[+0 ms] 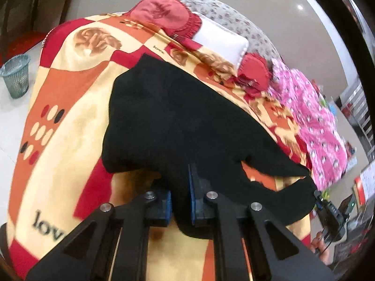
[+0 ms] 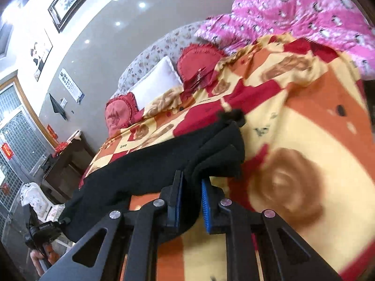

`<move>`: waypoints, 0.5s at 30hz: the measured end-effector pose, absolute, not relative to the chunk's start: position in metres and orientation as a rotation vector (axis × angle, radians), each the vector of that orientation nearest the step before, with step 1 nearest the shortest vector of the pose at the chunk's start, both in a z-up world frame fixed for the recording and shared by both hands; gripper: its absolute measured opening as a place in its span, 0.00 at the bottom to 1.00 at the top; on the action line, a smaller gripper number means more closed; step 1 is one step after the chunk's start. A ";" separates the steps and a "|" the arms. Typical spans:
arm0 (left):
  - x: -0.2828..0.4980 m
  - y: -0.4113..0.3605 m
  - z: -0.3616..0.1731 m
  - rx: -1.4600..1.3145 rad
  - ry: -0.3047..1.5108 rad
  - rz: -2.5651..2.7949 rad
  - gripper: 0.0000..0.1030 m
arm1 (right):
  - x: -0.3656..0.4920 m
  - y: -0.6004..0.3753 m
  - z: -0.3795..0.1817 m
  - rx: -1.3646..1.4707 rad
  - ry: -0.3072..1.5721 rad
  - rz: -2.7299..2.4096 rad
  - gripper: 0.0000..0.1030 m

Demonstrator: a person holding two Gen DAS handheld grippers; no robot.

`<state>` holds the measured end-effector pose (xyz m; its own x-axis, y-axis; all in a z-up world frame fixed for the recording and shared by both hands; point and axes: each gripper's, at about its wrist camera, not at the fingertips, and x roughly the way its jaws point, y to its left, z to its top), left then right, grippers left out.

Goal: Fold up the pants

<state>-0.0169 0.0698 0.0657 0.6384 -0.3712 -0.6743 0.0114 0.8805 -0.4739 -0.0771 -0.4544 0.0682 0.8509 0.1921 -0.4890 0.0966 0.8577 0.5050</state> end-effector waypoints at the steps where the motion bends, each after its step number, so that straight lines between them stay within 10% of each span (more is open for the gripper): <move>1: -0.020 0.070 0.062 -0.452 0.864 -0.230 0.10 | -0.087 -0.456 0.065 0.533 0.568 0.035 0.14; 10: -0.042 0.097 0.025 -0.462 0.956 -0.148 0.24 | -0.105 -0.464 0.032 0.423 0.750 -0.172 0.24; 15: -0.070 0.117 0.060 -0.345 0.801 -0.029 0.24 | -0.117 -0.446 0.066 0.442 0.637 -0.060 0.57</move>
